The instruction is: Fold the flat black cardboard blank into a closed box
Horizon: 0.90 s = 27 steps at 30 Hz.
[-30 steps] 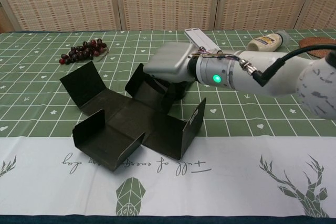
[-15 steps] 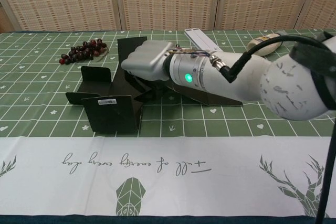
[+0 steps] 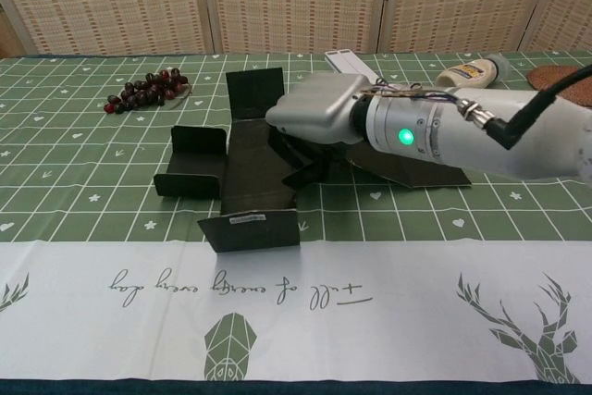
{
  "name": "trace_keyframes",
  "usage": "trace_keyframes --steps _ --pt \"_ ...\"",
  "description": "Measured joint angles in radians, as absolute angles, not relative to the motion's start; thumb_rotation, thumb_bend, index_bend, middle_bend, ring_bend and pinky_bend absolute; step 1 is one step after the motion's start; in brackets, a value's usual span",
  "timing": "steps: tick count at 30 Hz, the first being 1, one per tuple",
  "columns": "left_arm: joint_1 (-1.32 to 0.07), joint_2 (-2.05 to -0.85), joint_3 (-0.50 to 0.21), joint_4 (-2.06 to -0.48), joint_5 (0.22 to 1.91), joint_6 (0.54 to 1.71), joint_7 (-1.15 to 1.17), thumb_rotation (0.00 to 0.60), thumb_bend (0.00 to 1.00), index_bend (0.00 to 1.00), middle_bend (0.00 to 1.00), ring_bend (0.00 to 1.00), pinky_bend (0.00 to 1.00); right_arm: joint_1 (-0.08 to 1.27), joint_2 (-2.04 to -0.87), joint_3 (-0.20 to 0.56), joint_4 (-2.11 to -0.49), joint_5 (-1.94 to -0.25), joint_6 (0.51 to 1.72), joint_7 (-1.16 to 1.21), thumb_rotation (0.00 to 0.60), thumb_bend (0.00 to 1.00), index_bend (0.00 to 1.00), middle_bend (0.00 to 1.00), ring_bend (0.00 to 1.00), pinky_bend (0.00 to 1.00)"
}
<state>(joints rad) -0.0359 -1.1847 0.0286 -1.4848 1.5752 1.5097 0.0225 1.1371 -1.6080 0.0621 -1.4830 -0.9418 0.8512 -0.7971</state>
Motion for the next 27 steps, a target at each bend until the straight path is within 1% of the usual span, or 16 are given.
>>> trace_keyframes --steps 2,4,6,8,13,17,22,27 --pt "-0.037 -1.183 0.028 -1.49 1.577 1.511 0.027 0.6 0.1 0.0 0.0 0.04 0.15 1.12 -1.594 0.054 -1.5 -0.965 0.868 -0.781 0.6 0.44 0.44 0.5 0.9 0.98" --pt "-0.038 -1.181 0.028 -1.495 1.578 1.51 0.032 0.6 0.1 0.0 0.0 0.04 0.15 1.097 -1.574 0.043 -1.518 -0.995 0.892 -0.762 0.6 0.3 0.21 0.34 0.87 0.98" --pt "-0.04 -1.18 0.027 -1.5 1.578 1.509 0.037 0.6 0.1 0.0 0.0 0.04 0.15 1.072 -1.557 0.035 -1.534 -1.026 0.922 -0.735 0.6 0.24 0.06 0.24 0.84 0.98" --pt "-0.042 -1.18 0.027 -1.504 1.579 1.507 0.041 0.6 0.1 0.0 0.0 0.04 0.15 1.05 -1.545 0.031 -1.547 -1.049 0.945 -0.703 0.6 0.22 0.01 0.2 0.82 0.98" --pt "-0.053 -1.18 0.026 -1.518 1.593 1.503 0.054 0.6 0.1 0.0 0.0 0.04 0.15 0.977 -1.497 0.023 -1.579 -1.081 0.989 -0.624 0.6 0.15 0.0 0.09 0.79 0.98" --pt "-0.057 -1.182 0.025 -1.521 1.591 1.496 0.059 0.6 0.1 0.0 0.0 0.04 0.15 0.951 -1.472 0.031 -1.592 -1.042 0.991 -0.597 0.6 0.13 0.0 0.06 0.78 0.98" --pt "-0.062 -1.183 0.026 -1.525 1.595 1.492 0.065 0.6 0.1 0.0 0.0 0.04 0.15 0.937 -1.449 0.052 -1.588 -0.945 0.955 -0.576 0.6 0.13 0.0 0.05 0.77 0.98" --pt "-0.063 -1.183 0.027 -1.528 1.598 1.494 0.067 0.6 0.1 0.0 0.0 0.04 0.15 0.953 -1.45 0.077 -1.552 -0.829 0.871 -0.569 0.6 0.15 0.0 0.03 0.76 0.98"
